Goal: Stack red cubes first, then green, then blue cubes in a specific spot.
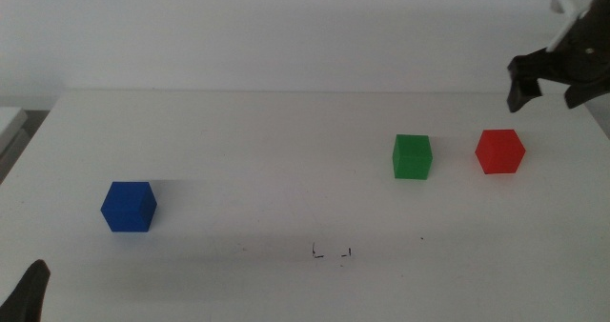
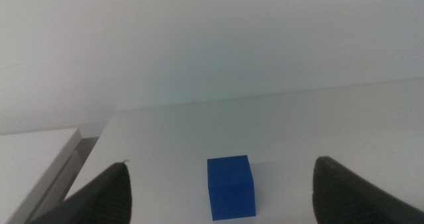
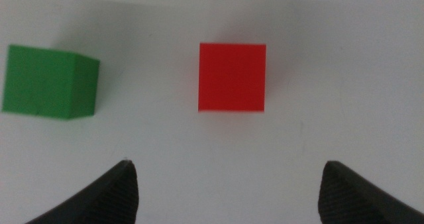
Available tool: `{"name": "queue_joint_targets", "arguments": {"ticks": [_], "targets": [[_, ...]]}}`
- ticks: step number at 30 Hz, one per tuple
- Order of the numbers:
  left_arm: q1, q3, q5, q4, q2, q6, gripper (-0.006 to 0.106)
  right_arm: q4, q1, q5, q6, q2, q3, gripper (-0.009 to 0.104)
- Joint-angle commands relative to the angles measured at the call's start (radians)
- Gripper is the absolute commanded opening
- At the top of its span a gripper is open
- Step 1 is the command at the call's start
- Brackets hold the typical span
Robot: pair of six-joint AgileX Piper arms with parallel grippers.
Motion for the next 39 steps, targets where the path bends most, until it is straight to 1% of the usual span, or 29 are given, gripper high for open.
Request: {"name": "queue_joint_targets", "arguments": {"ticks": [1,3,10,25,28,34,37,39], "targets": [[0.002,0.0,-0.013,-0.001,-0.004,0.0,0.094,-0.01,0.001,0.015,-0.006,0.053,-0.049,0.088],[0.002,0.0,-0.013,-0.001,-0.004,0.0,0.094,0.0,0.001,0.011,-0.008,0.093,-0.08,0.088],[0.002,0.0,-0.013,-0.001,-0.004,0.0,0.094,0.0,0.001,-0.008,-0.018,0.18,-0.1,0.088],[0.002,0.0,-0.013,-0.001,-0.004,0.0,0.094,0.0,0.001,-0.126,-0.032,0.273,-0.1,0.088],[0.002,0.0,-0.013,-0.001,-0.004,0.0,0.094,-0.015,0.001,-0.132,-0.032,0.29,-0.1,0.088],[0.002,0.0,-0.013,-0.001,-0.004,0.0,0.094,-0.016,0.001,-0.154,-0.032,0.329,-0.1,0.088],[0.002,0.0,-0.013,-0.001,-0.004,0.0,0.094,-0.016,0.001,-0.171,-0.032,0.345,-0.1,0.086],[0.002,0.0,-0.013,-0.001,-0.004,0.0,0.094,-0.016,0.001,-0.176,-0.032,0.356,-0.1,0.081]]}}
